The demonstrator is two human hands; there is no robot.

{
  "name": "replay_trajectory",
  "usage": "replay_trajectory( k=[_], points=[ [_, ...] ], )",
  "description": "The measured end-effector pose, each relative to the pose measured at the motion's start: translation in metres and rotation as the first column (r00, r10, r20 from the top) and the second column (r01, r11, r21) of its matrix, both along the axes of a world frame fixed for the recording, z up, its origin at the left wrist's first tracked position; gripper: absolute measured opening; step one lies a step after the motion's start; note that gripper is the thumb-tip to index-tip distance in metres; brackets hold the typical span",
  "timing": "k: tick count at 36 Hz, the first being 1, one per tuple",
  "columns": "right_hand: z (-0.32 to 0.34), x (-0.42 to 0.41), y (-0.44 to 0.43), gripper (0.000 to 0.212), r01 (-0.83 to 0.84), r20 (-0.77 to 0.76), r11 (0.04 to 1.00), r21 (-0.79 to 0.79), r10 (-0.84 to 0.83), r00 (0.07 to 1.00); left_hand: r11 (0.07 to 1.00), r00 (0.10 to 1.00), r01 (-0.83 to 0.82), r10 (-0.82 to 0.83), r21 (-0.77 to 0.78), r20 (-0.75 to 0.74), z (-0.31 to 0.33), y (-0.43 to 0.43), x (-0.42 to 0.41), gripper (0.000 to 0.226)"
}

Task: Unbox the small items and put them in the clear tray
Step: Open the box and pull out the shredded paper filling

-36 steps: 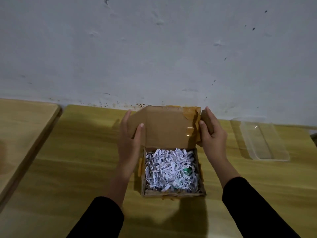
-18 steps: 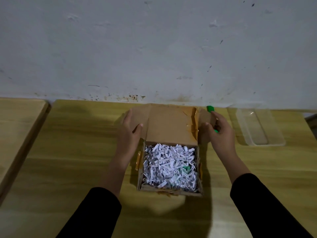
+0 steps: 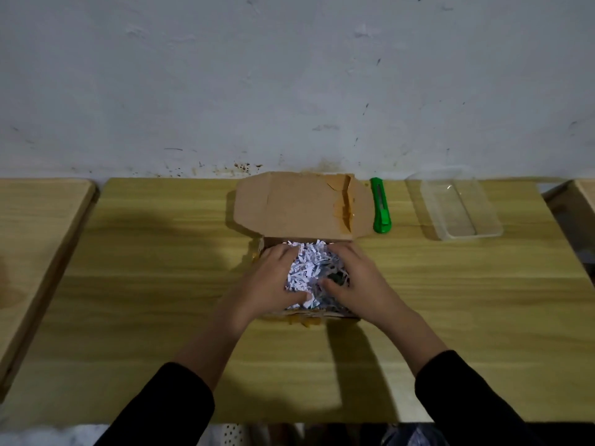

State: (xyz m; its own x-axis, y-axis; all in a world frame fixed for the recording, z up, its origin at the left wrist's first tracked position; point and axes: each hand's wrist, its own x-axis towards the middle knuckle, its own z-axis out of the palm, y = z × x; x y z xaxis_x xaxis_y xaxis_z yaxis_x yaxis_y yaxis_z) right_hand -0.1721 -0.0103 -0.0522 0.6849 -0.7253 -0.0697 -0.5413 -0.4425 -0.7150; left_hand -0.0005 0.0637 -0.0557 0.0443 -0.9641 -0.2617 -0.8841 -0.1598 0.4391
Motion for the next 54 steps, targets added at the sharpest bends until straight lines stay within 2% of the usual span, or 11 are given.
replay_trajectory(
  k=[3, 7, 13, 17, 22, 29, 35, 42, 47, 50, 54],
  points=[
    [-0.008, 0.005, 0.001, 0.082, -0.021, -0.119, 0.994, 0.109, 0.034, 0.992, 0.990, 0.997, 0.047, -0.055, 0.136, 0.051, 0.000, -0.005, -0.002, 0.102],
    [-0.011, 0.011, 0.000, 0.100, -0.030, -0.206, 0.969, 0.243, 0.082, 0.975, 0.968, 0.997, 0.073, -0.075, 0.242, -0.002, 0.001, -0.012, -0.003, 0.106],
    [-0.011, 0.016, -0.007, 0.111, -0.073, -0.334, 0.951, 0.300, 0.176, 0.926, 0.924, 0.994, 0.111, -0.098, 0.366, -0.054, 0.000, -0.024, 0.002, 0.113],
    [-0.007, 0.022, -0.011, 0.114, -0.119, -0.462, 0.942, 0.313, 0.260, 0.848, 0.915, 0.990, 0.132, -0.138, 0.381, -0.012, -0.004, -0.029, 0.005, 0.116],
    [-0.006, 0.030, -0.010, 0.110, -0.184, -0.605, 0.951, 0.248, 0.301, 0.737, 0.894, 0.982, 0.155, -0.185, 0.421, 0.033, -0.003, -0.033, 0.005, 0.116],
    [-0.012, 0.034, -0.003, 0.106, -0.214, -0.633, 0.957, 0.197, 0.291, 0.717, 0.898, 0.970, 0.159, -0.219, 0.411, 0.102, -0.009, -0.032, 0.003, 0.114],
    [-0.014, 0.034, -0.002, 0.104, -0.253, -0.659, 0.954, 0.159, 0.294, 0.693, 0.918, 0.974, 0.158, -0.205, 0.365, 0.094, -0.012, -0.026, 0.002, 0.106],
    [-0.016, 0.036, 0.000, 0.087, -0.372, -0.750, 0.928, -0.022, 0.231, 0.620, 0.947, 0.973, 0.142, -0.186, 0.288, 0.134, -0.022, -0.022, 0.002, 0.101],
    [-0.019, 0.034, -0.002, 0.084, -0.406, -0.751, 0.910, -0.087, 0.208, 0.627, 0.954, 0.958, 0.161, -0.213, 0.253, 0.191, -0.019, -0.020, -0.001, 0.096],
    [-0.018, 0.033, -0.006, 0.090, -0.415, -0.740, 0.908, -0.062, 0.237, 0.629, 0.957, 0.932, 0.174, -0.235, 0.230, 0.274, -0.017, -0.018, -0.004, 0.092],
    [-0.008, 0.031, -0.010, 0.098, -0.344, -0.657, 0.931, 0.122, 0.336, 0.675, 0.959, 0.916, 0.162, -0.234, 0.232, 0.325, -0.016, -0.015, -0.007, 0.091]
  ],
)
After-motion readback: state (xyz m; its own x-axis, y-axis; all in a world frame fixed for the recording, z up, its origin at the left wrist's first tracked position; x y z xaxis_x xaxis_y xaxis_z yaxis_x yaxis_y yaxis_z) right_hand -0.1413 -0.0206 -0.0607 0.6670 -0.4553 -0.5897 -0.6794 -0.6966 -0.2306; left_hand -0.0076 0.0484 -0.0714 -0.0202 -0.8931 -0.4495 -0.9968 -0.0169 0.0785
